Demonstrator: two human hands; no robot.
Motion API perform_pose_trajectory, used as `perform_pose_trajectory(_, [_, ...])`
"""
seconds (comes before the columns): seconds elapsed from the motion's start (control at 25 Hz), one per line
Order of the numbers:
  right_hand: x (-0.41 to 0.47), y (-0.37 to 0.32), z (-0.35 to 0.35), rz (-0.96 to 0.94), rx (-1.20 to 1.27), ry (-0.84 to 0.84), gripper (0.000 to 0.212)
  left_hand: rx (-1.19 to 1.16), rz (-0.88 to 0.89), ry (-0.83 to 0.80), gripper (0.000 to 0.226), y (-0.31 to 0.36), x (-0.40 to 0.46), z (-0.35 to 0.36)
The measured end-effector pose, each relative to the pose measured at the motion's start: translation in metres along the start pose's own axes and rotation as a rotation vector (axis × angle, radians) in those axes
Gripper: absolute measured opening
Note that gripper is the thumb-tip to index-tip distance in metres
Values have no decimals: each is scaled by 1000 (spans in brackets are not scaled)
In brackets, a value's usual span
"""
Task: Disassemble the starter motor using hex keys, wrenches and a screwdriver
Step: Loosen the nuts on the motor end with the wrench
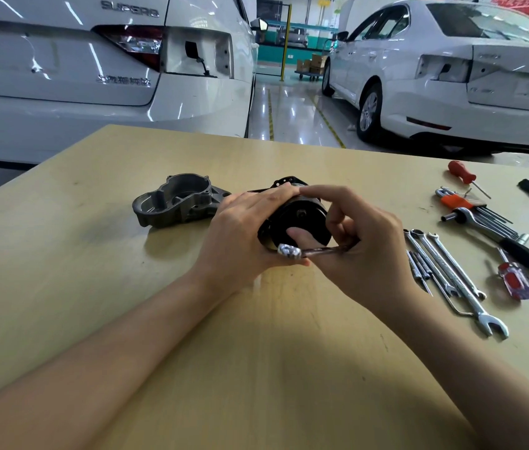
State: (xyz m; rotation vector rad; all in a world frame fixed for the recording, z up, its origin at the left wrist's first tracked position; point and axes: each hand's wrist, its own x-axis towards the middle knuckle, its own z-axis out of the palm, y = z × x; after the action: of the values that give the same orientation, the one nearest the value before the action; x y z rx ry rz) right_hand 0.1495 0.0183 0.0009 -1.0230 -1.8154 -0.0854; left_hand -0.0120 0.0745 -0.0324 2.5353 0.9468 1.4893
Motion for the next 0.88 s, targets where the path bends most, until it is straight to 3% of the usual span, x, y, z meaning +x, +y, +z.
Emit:
perform_pose_trajectory(0.28, [2,-1,2,33,-6,36,10,35,-20,-4,86,-3,-1,3])
perform_pose_trajectory(0.48, [1,-6,-1,19,-42,9,29,14,-8,-13,78,0,0,0])
perform_pose_trajectory(0.72, [6,-6,0,-25,-114,49,9,1,-24,-28,83,2,0,0])
perform_pose_trajectory(0.88, [2,-8,1,-80,-126,11,21,-12,-22,-18,63,1,-1,-1])
